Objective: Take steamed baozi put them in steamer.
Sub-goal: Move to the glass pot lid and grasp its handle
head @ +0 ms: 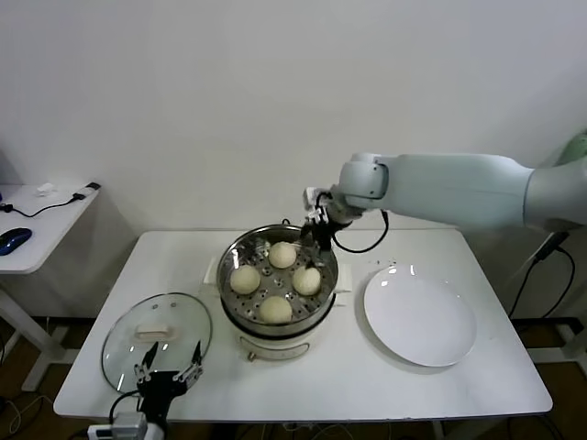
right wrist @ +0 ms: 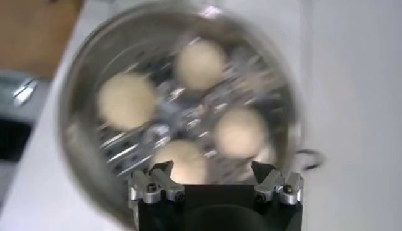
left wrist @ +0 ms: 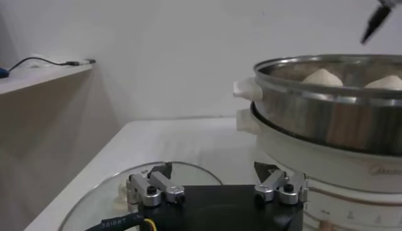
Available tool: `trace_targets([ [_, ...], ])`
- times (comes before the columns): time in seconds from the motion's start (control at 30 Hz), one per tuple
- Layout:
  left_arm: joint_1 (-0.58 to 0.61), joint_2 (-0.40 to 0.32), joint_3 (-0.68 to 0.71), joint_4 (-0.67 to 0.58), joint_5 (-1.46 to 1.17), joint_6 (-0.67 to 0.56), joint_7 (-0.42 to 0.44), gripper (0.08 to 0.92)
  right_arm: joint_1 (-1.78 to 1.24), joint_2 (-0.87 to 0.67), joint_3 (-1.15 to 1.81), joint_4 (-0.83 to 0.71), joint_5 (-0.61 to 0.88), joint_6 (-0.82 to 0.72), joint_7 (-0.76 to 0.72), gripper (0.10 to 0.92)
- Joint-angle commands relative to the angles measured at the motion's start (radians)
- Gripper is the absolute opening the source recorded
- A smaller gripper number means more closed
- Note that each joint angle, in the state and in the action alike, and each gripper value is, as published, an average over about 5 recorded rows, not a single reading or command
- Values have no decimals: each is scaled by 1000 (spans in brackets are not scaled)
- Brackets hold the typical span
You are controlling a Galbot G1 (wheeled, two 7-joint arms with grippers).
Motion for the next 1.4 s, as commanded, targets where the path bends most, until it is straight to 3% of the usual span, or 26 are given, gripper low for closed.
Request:
trace_targets([
  [0.03, -4, 3, 1, -18, -79, 25, -2, 823, -208, -133, 474, -118, -57, 64, 391, 823],
  [0.2, -27, 12, -13, -24, -91, 5, 8, 823, -382, -235, 686, -47, -133, 80, 508, 823],
  [0.37, -58, 20, -38, -2, -93, -42, 7, 823, -764, -342, 1050, 76, -163, 109, 678, 823],
  [0.63, -77, 33, -25, 12, -91, -47, -24, 823, -1405, -418, 1593, 212, -267, 238, 692, 823],
  [1.03, -88, 57, -55, 64, 131, -170, 8, 823, -1976, -163, 2031, 293, -381, 509, 581, 823],
  [1.27, -77, 49, -62, 102, 293, -255, -70, 823, -2105, 0, 2095, 279, -445, 577, 551, 823],
  [1.4, -70, 60, -74, 144, 599, -319, -215, 823, -2148, 49, 2093, 272, -491, 586, 568, 823],
])
